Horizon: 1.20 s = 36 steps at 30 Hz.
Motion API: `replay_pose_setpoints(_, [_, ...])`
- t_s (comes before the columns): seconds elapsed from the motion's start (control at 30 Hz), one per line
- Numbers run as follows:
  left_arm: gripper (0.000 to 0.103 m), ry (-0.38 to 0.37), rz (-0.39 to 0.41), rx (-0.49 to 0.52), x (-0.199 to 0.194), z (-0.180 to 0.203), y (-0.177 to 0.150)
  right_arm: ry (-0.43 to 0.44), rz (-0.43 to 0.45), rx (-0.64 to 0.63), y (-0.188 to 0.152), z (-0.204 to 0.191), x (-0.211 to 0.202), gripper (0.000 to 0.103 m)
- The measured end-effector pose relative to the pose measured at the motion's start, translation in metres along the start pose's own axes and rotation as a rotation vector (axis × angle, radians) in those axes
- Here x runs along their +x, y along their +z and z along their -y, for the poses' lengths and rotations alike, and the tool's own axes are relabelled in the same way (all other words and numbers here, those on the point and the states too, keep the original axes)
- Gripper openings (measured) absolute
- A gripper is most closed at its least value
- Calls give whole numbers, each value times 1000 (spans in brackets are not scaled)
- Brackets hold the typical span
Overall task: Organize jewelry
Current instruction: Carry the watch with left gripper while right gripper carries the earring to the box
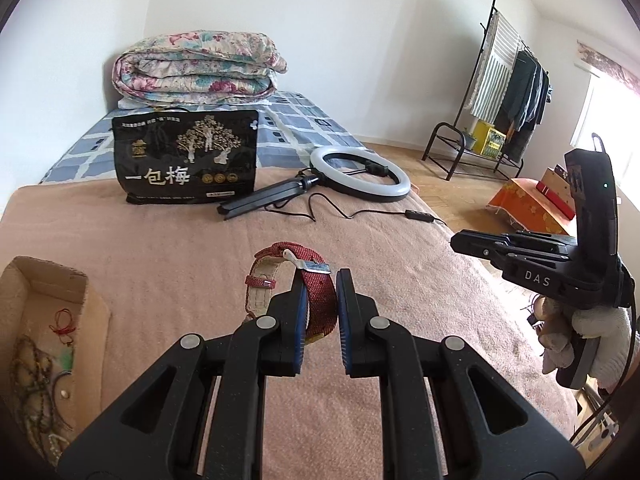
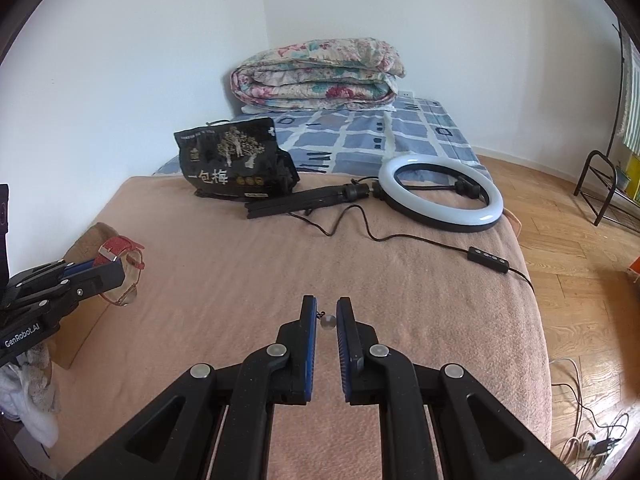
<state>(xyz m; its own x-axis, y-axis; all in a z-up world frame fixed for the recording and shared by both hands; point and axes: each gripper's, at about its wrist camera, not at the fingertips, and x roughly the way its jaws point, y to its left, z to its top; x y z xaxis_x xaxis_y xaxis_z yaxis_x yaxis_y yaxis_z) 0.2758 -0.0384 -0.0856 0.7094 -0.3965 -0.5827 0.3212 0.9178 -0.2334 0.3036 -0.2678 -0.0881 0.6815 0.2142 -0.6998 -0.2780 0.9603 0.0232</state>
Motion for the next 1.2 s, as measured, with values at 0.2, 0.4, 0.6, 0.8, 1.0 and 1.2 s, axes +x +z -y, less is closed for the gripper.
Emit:
replay_pose_setpoints(0.2, [12, 48, 26, -8, -34, -28, -1, 52, 8, -42, 6, -45, -11, 8])
replay_pose_setpoints(0.4, [12, 102, 56, -24, -70, -56, -4, 103, 17, -90, 13, -92, -16, 8])
replay_pose_setpoints(0.6, [12, 153, 85, -33, -102, -82, -9, 153, 22, -137, 19, -138, -14, 8])
replay_pose_setpoints(0.8, [12, 199, 101, -38, -129, -108, -16, 198, 22, -187, 25, -186, -8, 8])
replay_pose_setpoints(1.0, [12, 239, 110, -57, -149, -138, -25, 233, 15, -226, 31, -226, 6, 8])
replay_pose_setpoints(1.2, [12, 274, 108, -82, -160, -168, -35, 267, 4, -246, 35, -260, 22, 8])
